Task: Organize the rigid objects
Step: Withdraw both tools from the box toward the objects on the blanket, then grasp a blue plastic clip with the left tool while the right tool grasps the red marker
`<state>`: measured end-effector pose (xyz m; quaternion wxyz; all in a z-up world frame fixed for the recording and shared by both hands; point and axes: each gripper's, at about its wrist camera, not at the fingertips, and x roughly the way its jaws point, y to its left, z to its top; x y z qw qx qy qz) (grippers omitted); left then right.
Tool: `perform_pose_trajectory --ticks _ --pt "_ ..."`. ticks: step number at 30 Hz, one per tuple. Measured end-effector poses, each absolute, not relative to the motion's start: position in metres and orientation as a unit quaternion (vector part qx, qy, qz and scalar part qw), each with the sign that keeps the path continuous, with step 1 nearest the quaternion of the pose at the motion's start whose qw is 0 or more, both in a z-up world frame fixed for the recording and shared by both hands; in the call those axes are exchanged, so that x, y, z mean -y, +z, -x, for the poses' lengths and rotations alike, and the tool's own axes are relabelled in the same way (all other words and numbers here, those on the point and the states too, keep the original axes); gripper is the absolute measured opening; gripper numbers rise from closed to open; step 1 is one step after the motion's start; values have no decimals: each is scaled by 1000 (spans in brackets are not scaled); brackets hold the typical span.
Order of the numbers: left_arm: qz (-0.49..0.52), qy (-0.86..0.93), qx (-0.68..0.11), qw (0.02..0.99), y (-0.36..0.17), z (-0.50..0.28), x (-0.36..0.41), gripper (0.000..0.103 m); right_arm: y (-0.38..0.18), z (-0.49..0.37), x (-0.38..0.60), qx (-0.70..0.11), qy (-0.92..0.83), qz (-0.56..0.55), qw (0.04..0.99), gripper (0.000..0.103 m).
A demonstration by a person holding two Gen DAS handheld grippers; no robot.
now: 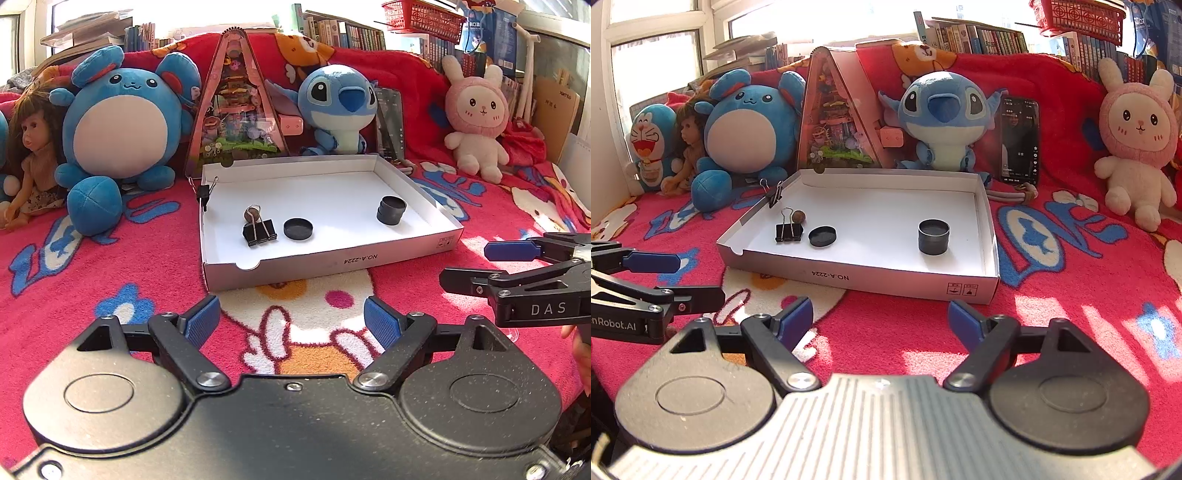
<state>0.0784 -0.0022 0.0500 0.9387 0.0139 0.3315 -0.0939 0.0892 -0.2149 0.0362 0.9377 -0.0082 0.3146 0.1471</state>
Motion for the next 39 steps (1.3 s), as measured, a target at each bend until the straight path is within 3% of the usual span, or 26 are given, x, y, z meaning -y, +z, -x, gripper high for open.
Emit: perform_pose_trajectory --ticks 24,33,38,39 --pt "-34 -100 -343 933 31 -22 -3 84 16 -41 229 -333 130 1 934 89" --pt "-3 -134 -357 924 29 1 1 60 7 -15 237 -339 115 -23 934 88" --pt "25 -142 -365 920 26 -3 8 55 6 -1 239 -332 118 -28 935 88" --pt "29 -138 -367 919 24 -6 10 49 5 2 238 -331 120 -27 936 88"
